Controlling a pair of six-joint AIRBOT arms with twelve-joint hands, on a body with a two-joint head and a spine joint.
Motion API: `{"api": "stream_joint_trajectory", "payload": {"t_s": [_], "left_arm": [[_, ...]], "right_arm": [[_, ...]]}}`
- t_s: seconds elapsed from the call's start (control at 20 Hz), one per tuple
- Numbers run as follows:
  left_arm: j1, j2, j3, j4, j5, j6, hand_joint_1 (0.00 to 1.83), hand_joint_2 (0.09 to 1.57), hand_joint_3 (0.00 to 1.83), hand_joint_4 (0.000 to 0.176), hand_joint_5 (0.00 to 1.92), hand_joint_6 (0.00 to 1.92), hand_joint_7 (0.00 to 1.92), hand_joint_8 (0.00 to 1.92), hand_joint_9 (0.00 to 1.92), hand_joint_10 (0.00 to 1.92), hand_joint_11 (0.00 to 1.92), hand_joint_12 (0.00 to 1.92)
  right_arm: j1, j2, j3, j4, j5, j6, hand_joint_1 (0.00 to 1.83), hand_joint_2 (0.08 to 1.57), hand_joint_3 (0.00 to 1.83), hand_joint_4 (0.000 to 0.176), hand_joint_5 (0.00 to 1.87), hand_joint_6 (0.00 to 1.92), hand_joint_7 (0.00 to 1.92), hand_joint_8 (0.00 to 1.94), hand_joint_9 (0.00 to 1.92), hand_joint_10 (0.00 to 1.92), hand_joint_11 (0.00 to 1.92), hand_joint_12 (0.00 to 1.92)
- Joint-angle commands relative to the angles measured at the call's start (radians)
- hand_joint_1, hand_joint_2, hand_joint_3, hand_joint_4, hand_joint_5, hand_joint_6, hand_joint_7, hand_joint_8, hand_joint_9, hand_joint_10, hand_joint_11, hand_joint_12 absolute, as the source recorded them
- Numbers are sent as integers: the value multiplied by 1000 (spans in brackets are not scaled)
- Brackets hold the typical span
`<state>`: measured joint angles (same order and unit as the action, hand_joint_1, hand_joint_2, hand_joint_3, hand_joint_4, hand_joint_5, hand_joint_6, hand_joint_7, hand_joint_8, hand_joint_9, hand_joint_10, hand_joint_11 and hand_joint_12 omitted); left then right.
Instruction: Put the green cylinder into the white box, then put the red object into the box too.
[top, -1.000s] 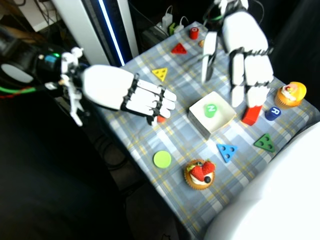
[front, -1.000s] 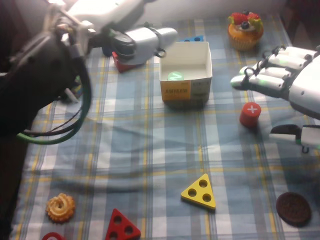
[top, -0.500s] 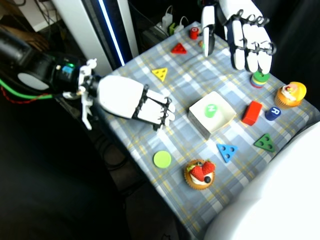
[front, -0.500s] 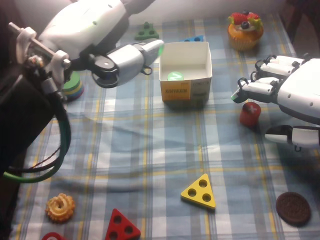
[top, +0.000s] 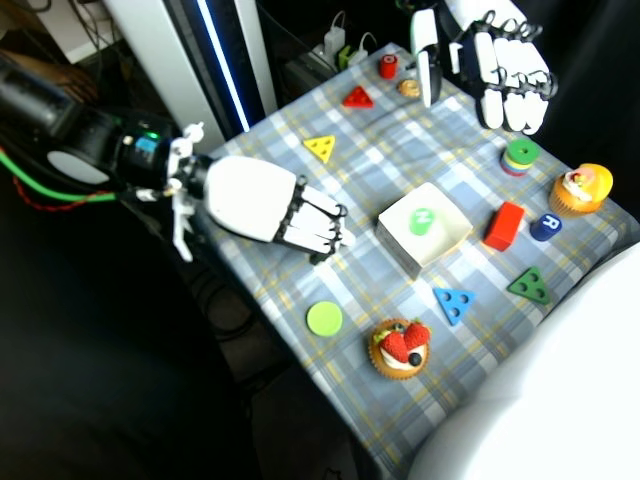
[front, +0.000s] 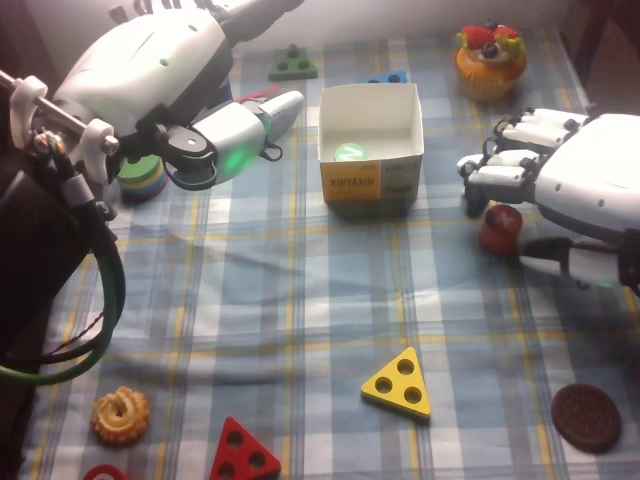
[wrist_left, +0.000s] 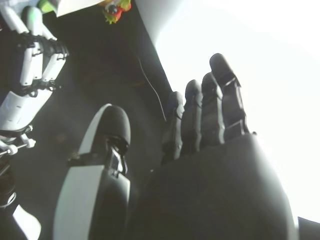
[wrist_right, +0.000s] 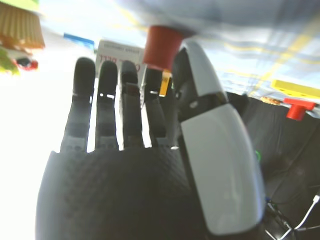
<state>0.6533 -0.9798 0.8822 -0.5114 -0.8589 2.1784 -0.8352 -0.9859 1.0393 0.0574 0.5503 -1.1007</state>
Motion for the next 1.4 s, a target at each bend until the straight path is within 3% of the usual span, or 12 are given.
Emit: {"api": "stream_joint_trajectory", "payload": {"t_s": [0.0, 0.05, 0.15, 0.3, 0.45, 0.6, 0.65, 0.75, 0.8, 1.2, 1.25, 1.35], "left_arm": [[-4, 9, -6, 35, -118, 0, 532, 1417, 2, 32, 196, 1, 161, 0, 0, 236, 0, 724], [1, 13, -8, 31, -123, 0, 557, 1408, 0, 26, 205, 3, 168, 2, 2, 241, 0, 675], [10, 20, -12, 24, -134, 0, 562, 1409, 0, 43, 209, 4, 174, 4, 2, 246, 0, 673], [29, 31, -24, 19, -154, 0, 606, 1404, 0, 37, 218, 5, 184, 4, 5, 265, 0, 637], [57, 45, -42, 7, -182, 0, 583, 1400, 0, 65, 205, 0, 174, 0, 0, 265, 0, 639], [102, 52, -61, -21, -213, -5, 501, 1402, 0, 50, 227, 4, 195, 3, 27, 283, 0, 730], [117, 52, -64, -29, -221, -10, 547, 1397, 0, 67, 210, 0, 161, 1, 10, 214, 0, 569], [144, 52, -69, -47, -240, -30, 586, 1395, 0, 53, 203, 0, 151, 1, 9, 195, 0, 555], [159, 52, -70, -57, -252, -42, 630, 1384, 0, 40, 219, 4, 181, 5, 66, 168, 0, 784], [182, 47, -71, -78, -264, -65, 713, 1388, 0, 20, 259, 6, 228, 5, 126, 72, 0, 681], [181, 46, -69, -78, -263, -68, 719, 1392, 0, 19, 255, 3, 228, 2, 133, 60, 0, 718], [179, 46, -69, -76, -264, -68, 681, 1399, 2, 32, 242, 0, 218, 0, 131, 47, 0, 719]], "right_arm": [[21, -9, 10, 2, 96, -2, 1048, 1354, 10, 0, 495, 1653, 552, 1466, 121, 1435, 0, 1823], [26, -13, 15, 4, 94, -2, 1160, 1259, 0, 0, 653, 1406, 817, 1380, 322, 1494, 0, 1886], [34, -12, 15, 7, 99, -2, 1140, 1276, 2, 0, 639, 1419, 762, 1490, 325, 1585, 0, 1920], [53, 15, -3, 4, 139, -1, 1127, 1276, 0, 13, 681, 1414, 727, 1483, 353, 1615, 0, 1921], [92, 41, -19, -25, 187, 18, 1140, 1263, 0, 4, 718, 1350, 729, 1499, 373, 1665, 50, 1921], [157, 33, -4, -58, 193, 27, 1094, 1325, 7, 0, 640, 1457, 596, 1695, 220, 1815, 25, 1921], [177, 22, 6, -65, 187, 28, 1114, 1298, 0, 3, 677, 1408, 654, 1596, 279, 1708, 0, 1921], [234, -13, 37, -89, 158, 29, 1107, 1300, 0, 22, 661, 1472, 657, 1542, 293, 1654, 0, 1921], [267, -38, 56, -105, 136, 29, 1092, 1315, 3, 28, 632, 1554, 631, 1539, 287, 1592, 0, 1921], [384, -230, 230, -131, -46, 29, 1106, 1303, 5, 19, 656, 1464, 631, 1575, 333, 1595, 1, 1921], [384, -237, 241, -125, -56, 29, 1093, 1321, 4, 1, 558, 1549, 662, 1555, 275, 1516, 0, 1921], [384, -239, 246, -116, -65, 29, 996, 1189, 0, 0, 189, 884, 283, 878, 99, 1167, 0, 1592]]}}
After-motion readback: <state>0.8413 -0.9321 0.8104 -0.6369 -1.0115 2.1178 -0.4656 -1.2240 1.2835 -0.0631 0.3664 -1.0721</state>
